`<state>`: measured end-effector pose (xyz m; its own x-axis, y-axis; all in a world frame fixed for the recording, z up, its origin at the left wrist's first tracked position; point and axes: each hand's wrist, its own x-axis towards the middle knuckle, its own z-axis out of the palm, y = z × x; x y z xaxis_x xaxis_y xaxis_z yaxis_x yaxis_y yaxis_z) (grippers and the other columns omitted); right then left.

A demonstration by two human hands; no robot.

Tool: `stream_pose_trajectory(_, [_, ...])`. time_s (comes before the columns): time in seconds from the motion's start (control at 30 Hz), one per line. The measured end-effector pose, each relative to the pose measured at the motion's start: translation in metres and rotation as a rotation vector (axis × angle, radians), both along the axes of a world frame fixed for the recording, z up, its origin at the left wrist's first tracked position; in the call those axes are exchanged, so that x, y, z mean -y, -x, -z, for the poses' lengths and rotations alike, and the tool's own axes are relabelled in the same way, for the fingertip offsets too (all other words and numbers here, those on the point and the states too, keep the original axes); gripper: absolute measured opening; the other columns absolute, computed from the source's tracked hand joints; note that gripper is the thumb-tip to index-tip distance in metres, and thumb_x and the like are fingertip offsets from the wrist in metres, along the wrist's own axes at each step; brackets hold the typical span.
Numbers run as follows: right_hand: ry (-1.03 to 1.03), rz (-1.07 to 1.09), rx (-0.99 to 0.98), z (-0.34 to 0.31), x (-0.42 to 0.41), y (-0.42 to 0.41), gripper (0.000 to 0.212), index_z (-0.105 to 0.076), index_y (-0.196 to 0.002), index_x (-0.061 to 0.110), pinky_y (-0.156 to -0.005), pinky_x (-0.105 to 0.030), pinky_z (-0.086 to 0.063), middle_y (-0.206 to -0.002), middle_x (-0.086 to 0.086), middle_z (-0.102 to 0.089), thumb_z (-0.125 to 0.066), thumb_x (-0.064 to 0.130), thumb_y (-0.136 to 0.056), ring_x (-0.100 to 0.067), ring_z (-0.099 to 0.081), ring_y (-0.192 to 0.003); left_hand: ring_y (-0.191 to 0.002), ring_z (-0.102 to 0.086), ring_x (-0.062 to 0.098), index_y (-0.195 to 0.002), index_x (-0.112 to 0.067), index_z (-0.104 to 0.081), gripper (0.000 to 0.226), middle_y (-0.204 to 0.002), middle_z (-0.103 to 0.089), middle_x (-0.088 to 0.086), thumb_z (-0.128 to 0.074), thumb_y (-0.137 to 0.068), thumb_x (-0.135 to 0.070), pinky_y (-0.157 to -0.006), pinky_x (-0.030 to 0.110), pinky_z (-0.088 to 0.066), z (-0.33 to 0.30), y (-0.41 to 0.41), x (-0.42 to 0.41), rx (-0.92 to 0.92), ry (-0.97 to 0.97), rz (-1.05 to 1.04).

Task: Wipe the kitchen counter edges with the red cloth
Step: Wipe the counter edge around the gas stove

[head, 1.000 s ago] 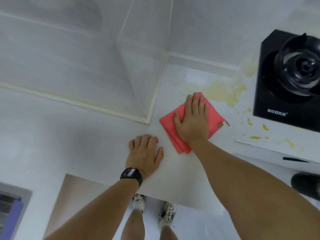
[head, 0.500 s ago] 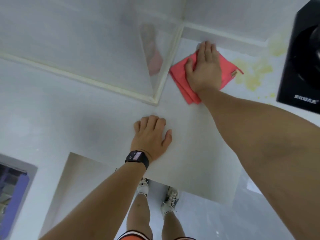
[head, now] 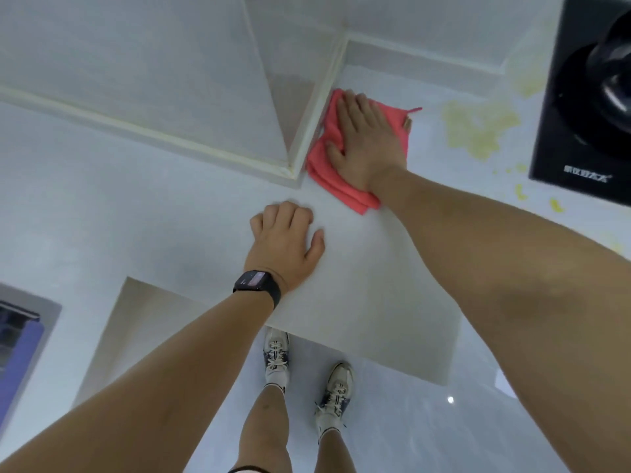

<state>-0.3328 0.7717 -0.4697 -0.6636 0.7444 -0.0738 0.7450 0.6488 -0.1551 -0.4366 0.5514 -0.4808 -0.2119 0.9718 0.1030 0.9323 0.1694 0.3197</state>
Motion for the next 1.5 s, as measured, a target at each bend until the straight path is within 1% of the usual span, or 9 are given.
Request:
stream_pose_trajectory(0.1, [-0.002, -0.03, 0.009, 0.002, 0.044, -0.015, 0.078, -0.01, -0.164, 0.006, -0.13, -0.04, -0.005, -0.172, -0.013, -0.012, -0.022, 0.053, -0.104, -0.028, -0.01, -0.16, -0.097, -0.043, 0.028, -0.1, -0.014, -0.055, 0.027, -0.104, -0.052, 0.006, -0.045, -0.096, -0.039, -0.084, 0.042, -0.031, -0.002, -0.001, 0.002, 0.013, 0.0, -0.001])
stream_pose_trajectory(0.27, [0.033, 0.04, -0.003, 0.003, 0.113, -0.057, 0.08, -0.011, -0.164, 0.002, -0.13, -0.043, -0.006, -0.172, -0.016, -0.011, -0.024, 0.054, -0.104, -0.028, -0.009, -0.16, -0.092, -0.041, 0.028, -0.092, -0.014, -0.048, 0.019, -0.095, -0.048, 0.008, -0.039, -0.093, -0.03, -0.08, 0.039, -0.024, -0.01, -0.002, 0.004, 0.043, 0.031, -0.028])
stream_pose_trajectory(0.4, [0.05, 0.039, 0.011, 0.002, 0.128, -0.078, 0.08, -0.009, -0.164, 0.003, -0.13, -0.044, -0.006, -0.172, -0.015, -0.008, -0.026, 0.053, -0.104, -0.027, -0.006, -0.16, -0.093, -0.043, 0.031, -0.094, -0.011, -0.05, 0.022, -0.098, -0.051, 0.011, -0.037, -0.091, -0.029, -0.08, 0.041, -0.026, -0.012, -0.002, 0.006, 0.046, 0.047, -0.049])
stream_pose_trajectory(0.63, [0.064, 0.01, 0.003, 0.003, 0.113, -0.072, 0.077, -0.012, -0.164, 0.004, -0.13, -0.044, -0.007, -0.172, -0.014, -0.01, -0.03, 0.05, -0.104, -0.028, -0.007, -0.16, -0.089, -0.044, 0.031, -0.093, -0.011, -0.049, 0.02, -0.096, -0.051, 0.012, -0.041, -0.089, -0.029, -0.079, 0.044, -0.032, -0.011, -0.002, 0.005, -0.014, 0.033, -0.088])
stream_pose_trajectory(0.87, [0.066, 0.023, 0.016, 0.002, 0.041, -0.041, 0.08, -0.009, -0.165, 0.008, -0.13, -0.041, -0.003, -0.173, -0.011, -0.006, -0.029, 0.053, -0.102, -0.027, -0.005, -0.16, -0.091, -0.045, 0.033, -0.094, -0.01, -0.051, 0.02, -0.099, -0.052, 0.013, -0.042, -0.088, -0.027, -0.081, 0.045, -0.035, -0.008, -0.002, 0.002, -0.021, 0.053, -0.066])
stream_pose_trajectory(1.03, [0.053, 0.031, 0.001, -0.002, -0.007, -0.014, 0.075, -0.01, -0.166, 0.012, -0.13, -0.037, -0.003, -0.173, -0.007, -0.009, -0.028, 0.051, -0.103, -0.025, -0.007, -0.16, -0.092, -0.048, 0.035, -0.093, -0.009, -0.053, 0.024, -0.099, -0.055, 0.015, -0.045, -0.087, -0.031, -0.082, 0.046, -0.038, -0.006, -0.001, -0.001, -0.039, 0.062, -0.049])
stream_pose_trajectory(1.1, [0.048, 0.022, -0.002, -0.004, -0.021, -0.006, 0.073, -0.011, -0.166, 0.014, -0.13, -0.037, -0.003, -0.173, -0.006, -0.01, -0.026, 0.05, -0.104, -0.025, -0.008, -0.16, -0.092, -0.049, 0.036, -0.092, -0.009, -0.054, 0.025, -0.098, -0.055, 0.015, -0.046, -0.087, -0.032, -0.082, 0.046, -0.039, -0.005, -0.001, -0.002, -0.053, 0.055, -0.043])
stream_pose_trajectory(1.27, [0.018, 0.011, -0.002, -0.007, -0.036, 0.005, 0.073, -0.016, -0.165, 0.013, -0.13, -0.043, -0.012, -0.172, -0.007, -0.016, -0.017, 0.052, -0.104, -0.029, -0.014, -0.159, -0.093, -0.051, 0.037, -0.093, -0.008, -0.056, 0.028, -0.101, -0.058, 0.016, -0.049, -0.089, -0.034, -0.082, 0.046, -0.037, -0.002, 0.0, -0.002, -0.091, 0.036, -0.044])
stream_pose_trajectory(1.5, [-0.007, 0.057, 0.003, -0.003, -0.058, 0.02, 0.073, -0.019, -0.164, 0.011, -0.129, -0.042, -0.014, -0.171, -0.008, -0.021, -0.011, 0.051, -0.104, -0.03, -0.016, -0.158, -0.094, -0.05, 0.036, -0.091, -0.009, -0.055, 0.027, -0.099, -0.057, 0.014, -0.046, -0.089, -0.034, -0.081, 0.046, -0.038, -0.001, 0.0, -0.001, -0.077, 0.014, -0.04])
